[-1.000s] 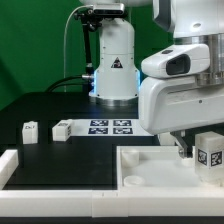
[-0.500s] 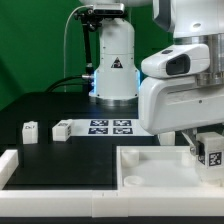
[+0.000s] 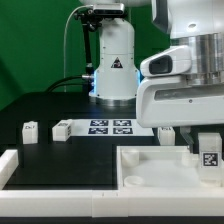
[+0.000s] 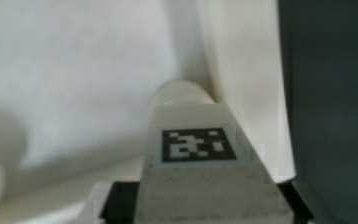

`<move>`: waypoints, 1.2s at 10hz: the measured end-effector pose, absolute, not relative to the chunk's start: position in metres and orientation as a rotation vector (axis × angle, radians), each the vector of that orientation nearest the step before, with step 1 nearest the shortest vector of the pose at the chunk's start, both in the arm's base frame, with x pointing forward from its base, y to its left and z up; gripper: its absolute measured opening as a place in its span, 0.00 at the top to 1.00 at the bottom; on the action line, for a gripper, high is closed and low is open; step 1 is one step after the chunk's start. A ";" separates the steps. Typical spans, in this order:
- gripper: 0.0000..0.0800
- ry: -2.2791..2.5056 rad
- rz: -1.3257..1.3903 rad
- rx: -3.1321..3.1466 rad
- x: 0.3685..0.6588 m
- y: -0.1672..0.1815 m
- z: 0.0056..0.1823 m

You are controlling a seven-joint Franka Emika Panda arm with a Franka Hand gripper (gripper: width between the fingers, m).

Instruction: Assemble one leg

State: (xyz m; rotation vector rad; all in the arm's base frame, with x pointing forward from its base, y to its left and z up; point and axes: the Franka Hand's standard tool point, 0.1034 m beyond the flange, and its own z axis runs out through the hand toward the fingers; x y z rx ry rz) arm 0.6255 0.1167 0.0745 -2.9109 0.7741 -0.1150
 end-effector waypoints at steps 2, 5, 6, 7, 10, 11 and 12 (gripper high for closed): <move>0.64 1.135 -0.101 -2.790 0.625 0.118 0.074; 0.64 1.736 -0.068 -2.464 0.623 0.123 0.073; 0.64 1.828 -0.060 -2.394 0.623 0.123 0.073; 0.63 1.802 -0.061 -2.412 0.623 0.123 0.073; 0.24 1.586 -0.078 -2.565 0.623 0.124 0.073; 0.24 1.415 -0.090 -2.667 0.623 0.125 0.073; 0.20 1.247 -0.099 -2.754 0.622 0.128 0.072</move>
Offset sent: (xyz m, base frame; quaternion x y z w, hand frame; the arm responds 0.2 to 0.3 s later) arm -0.0008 0.0093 -0.0099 -0.0226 0.0153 0.3766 0.9260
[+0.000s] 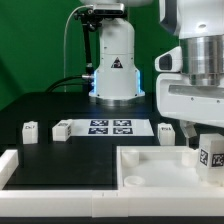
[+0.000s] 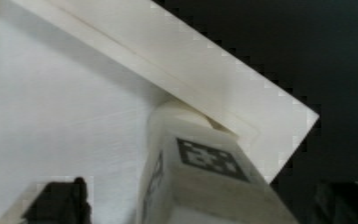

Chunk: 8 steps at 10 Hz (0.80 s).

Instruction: Assemble one leg

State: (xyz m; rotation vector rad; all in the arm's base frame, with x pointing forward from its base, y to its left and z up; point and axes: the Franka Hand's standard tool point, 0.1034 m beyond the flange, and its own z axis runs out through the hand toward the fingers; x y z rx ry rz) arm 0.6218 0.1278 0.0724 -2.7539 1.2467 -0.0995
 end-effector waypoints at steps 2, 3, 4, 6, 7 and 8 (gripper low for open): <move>0.19 0.832 -0.114 -2.920 0.620 0.127 0.071; 0.19 0.598 -0.118 -2.986 0.621 0.127 0.071; 0.19 0.403 -0.131 -3.030 0.622 0.127 0.072; 0.19 0.105 -0.149 -3.076 0.625 0.127 0.075; 0.19 -0.051 -0.156 -3.088 0.625 0.126 0.075; 0.19 -0.135 -0.159 -3.091 0.625 0.125 0.075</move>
Offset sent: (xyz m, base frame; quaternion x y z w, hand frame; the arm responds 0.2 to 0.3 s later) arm 0.0041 0.0079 0.0008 -0.0172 -0.0183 -0.3627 0.9316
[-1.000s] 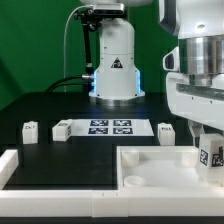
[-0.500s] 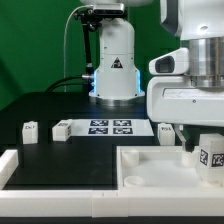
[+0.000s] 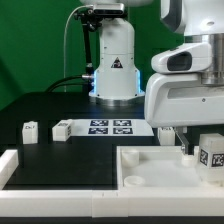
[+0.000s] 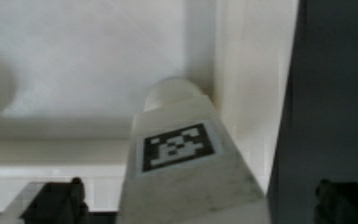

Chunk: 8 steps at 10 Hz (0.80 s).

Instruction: Assemble one leg

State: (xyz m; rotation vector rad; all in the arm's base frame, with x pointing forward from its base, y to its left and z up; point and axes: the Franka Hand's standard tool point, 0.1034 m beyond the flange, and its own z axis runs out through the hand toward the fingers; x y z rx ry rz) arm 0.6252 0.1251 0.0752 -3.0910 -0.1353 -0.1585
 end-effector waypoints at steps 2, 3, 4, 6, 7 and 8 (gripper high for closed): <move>0.19 -0.135 -0.158 -3.091 0.625 0.125 0.075; 0.33 -0.135 -0.158 -3.091 0.625 0.125 0.075; 0.33 -0.119 -0.158 -3.090 0.625 0.125 0.075; 0.63 -0.090 -0.157 -3.091 0.625 0.124 0.075; 0.63 -0.054 -0.156 -3.089 0.625 0.125 0.075; 0.63 0.140 -0.157 -3.077 0.626 0.125 0.075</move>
Offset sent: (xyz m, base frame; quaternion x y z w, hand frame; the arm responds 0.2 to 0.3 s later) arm 0.0000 0.0000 0.0000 0.0000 0.0000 0.0000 1.0000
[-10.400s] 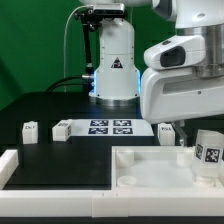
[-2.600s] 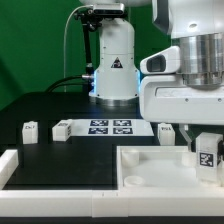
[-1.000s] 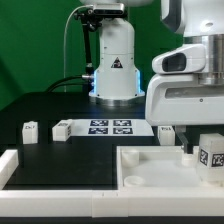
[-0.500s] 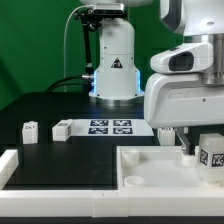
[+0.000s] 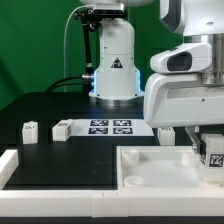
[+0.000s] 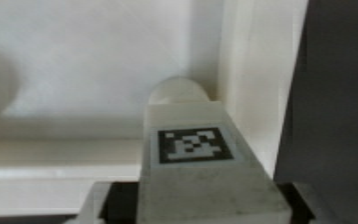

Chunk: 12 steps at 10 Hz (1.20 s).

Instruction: Assemble one leg

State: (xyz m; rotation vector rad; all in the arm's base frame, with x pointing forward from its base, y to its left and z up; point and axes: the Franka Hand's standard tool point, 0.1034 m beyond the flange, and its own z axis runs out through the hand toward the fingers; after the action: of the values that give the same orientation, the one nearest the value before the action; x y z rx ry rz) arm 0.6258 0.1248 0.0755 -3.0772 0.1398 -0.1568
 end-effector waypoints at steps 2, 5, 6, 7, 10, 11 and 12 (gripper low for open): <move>0.63 0.663 -0.155 -2.986 0.626 0.123 0.075; 0.63 1.379 -0.128 -2.719 0.625 0.123 0.073; 0.63 1.525 -0.128 -2.639 0.625 0.124 0.073; 0.63 1.681 -0.121 -2.538 0.625 0.124 0.073; 0.55 1.868 -0.096 -2.385 0.624 0.125 0.073; 0.37 1.771 -0.103 -2.461 0.624 0.125 0.073; 0.37 1.762 -0.103 -2.466 0.624 0.126 0.073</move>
Offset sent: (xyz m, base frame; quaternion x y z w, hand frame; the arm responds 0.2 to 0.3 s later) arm -0.0019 -0.0048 -0.0058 -0.0526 0.0206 0.3918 0.9183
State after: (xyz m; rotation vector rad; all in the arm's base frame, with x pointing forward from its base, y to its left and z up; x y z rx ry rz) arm 0.6244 0.1260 0.0726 -2.4665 1.7625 -0.1029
